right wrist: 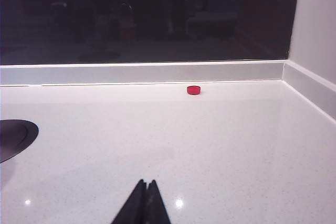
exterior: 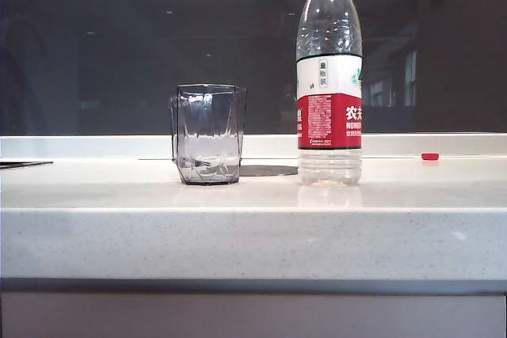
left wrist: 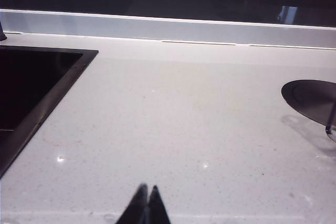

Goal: Pick up the mineral water bottle on the table and pour water into the mug until it's half full.

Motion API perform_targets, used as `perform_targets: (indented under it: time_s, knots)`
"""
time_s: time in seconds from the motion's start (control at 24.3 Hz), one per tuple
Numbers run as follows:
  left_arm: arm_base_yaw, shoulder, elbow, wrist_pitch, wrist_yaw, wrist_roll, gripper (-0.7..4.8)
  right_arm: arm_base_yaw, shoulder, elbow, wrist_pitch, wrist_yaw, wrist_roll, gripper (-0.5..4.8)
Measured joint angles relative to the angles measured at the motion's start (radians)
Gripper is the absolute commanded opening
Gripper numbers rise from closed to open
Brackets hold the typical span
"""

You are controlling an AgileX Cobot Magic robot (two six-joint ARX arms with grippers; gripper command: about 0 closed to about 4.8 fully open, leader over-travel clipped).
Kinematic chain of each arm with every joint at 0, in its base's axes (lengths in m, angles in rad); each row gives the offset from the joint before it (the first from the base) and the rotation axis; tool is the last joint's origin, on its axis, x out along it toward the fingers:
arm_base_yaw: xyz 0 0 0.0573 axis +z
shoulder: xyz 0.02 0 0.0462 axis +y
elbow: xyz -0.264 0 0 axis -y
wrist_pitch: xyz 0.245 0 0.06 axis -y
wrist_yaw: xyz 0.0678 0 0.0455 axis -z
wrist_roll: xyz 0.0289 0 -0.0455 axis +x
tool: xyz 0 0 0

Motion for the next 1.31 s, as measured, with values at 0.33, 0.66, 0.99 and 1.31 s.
perform_targets:
  time_s: [0.33,0.66,0.99,1.31]
  knots:
    - [0.0,0.0,0.0,0.0,0.0,0.0,-0.04,0.0,0.0,0.0,0.0,0.0,0.0,-0.08]
    - [-0.012,0.0,0.0,0.0,-0.002,0.0,-0.04,0.0,0.0,0.0,0.0,-0.012,0.037,-0.08]
    - [-0.291,0.0,0.0,0.0,-0.001,0.0,-0.04,0.002,0.0,0.0,0.0,-0.359,0.572,-0.02]
    - [-0.504,-0.001,0.0,0.0,0.0,0.0,-0.04,0.2,0.014,0.117,-0.029,-0.498,0.709,-0.05]
